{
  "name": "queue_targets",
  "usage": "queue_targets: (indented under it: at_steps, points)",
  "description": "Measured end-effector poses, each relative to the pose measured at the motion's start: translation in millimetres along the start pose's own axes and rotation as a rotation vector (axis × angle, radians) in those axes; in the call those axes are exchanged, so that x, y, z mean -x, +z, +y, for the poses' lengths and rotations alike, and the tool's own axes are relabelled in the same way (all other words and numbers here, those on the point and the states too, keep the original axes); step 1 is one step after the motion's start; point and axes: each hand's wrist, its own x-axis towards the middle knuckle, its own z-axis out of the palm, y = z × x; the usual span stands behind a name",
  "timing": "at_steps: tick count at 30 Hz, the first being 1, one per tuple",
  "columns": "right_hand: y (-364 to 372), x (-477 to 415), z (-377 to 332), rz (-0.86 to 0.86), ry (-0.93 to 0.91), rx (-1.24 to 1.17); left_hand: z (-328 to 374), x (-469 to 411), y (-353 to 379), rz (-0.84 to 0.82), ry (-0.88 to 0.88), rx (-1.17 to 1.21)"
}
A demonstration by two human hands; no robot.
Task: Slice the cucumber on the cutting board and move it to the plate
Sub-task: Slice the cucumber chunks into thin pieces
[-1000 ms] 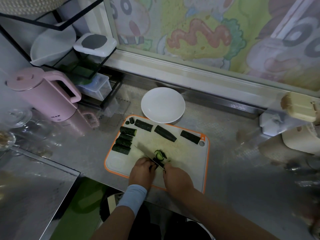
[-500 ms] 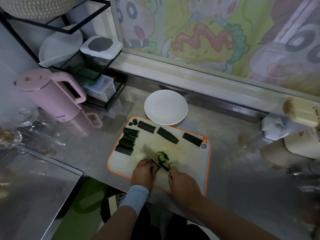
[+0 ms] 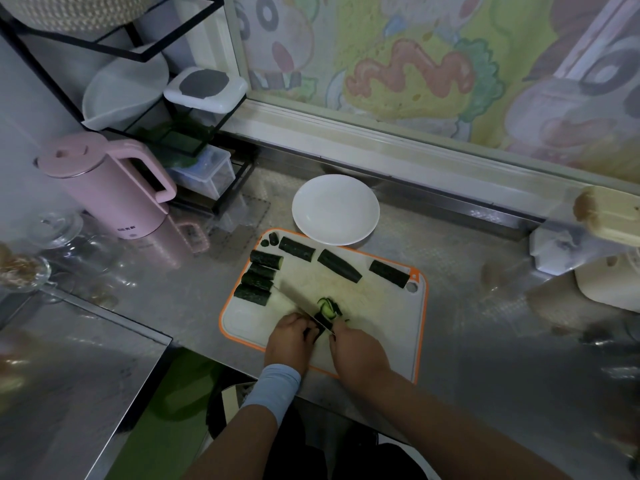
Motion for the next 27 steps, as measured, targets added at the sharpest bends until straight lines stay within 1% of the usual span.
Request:
queue_targets:
  at_steps: [2,5,11,14,19,21,24,27]
  points:
    - [-4,5,1,0.027,-0.013,-0.027,1,0,-1,0.0,-0.022,0.0]
    - [-8,18,5,0.064,-0.025,-0.055,-1,0,0,-0.022,-0.001,-0.015]
    - [-11,29,10,0.039,-0.015,-0.05,-3,0,0,-0.012,0.001,-0.013]
    - [-6,24,7,0.033,-0.04,-0.033,-2,0,0,-0.005,0.01,-0.017]
    - [5,6,5,-0.002,-0.034,0.038,0,1,2,0.022,0.04,-0.008]
    - [7,0,3,0.005,-0.037,0.031,-2,2,4,0.047,0.056,-0.006]
    - [4,-3,2,0.012,-0.05,0.021,-3,3,5,0.051,0.032,-0.002]
    - [0,4,1,0.056,-0.042,-0.033,-5,2,6,0.034,0.007,-0.014]
